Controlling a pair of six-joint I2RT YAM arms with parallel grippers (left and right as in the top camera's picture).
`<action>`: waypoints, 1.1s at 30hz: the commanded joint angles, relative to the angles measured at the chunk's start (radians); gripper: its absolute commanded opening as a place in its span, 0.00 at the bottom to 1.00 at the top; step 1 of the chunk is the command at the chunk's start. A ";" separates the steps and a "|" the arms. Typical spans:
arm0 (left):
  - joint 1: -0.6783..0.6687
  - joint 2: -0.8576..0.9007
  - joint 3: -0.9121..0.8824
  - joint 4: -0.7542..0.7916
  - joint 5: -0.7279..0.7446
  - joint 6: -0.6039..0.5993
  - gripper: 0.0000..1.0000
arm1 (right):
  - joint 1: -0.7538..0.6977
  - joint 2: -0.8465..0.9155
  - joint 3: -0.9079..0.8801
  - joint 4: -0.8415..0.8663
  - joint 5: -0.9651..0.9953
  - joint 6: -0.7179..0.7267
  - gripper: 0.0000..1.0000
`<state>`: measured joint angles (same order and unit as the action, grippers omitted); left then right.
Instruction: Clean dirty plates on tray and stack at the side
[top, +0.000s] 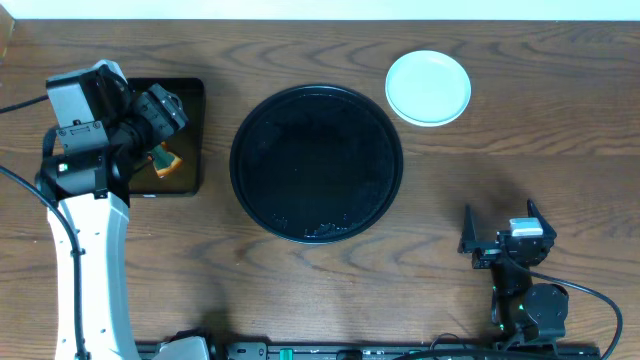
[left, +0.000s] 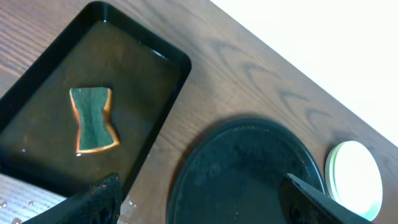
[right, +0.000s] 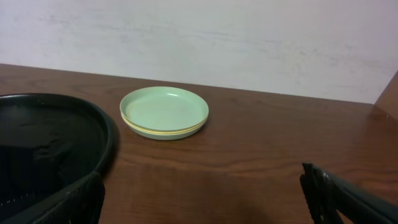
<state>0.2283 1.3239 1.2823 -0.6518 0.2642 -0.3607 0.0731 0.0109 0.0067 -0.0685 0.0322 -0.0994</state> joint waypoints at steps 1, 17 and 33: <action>0.003 0.000 -0.002 -0.075 -0.006 0.028 0.81 | -0.006 -0.006 -0.002 -0.005 -0.011 -0.006 0.99; -0.079 -0.179 -0.521 0.051 -0.070 0.065 0.81 | -0.006 -0.006 -0.002 -0.005 -0.011 -0.006 0.99; -0.163 -0.497 -0.941 0.419 -0.210 0.074 0.81 | -0.006 -0.006 -0.002 -0.005 -0.011 -0.006 0.99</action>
<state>0.1032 0.8761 0.3889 -0.2722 0.1188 -0.3119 0.0731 0.0109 0.0067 -0.0692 0.0284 -0.0994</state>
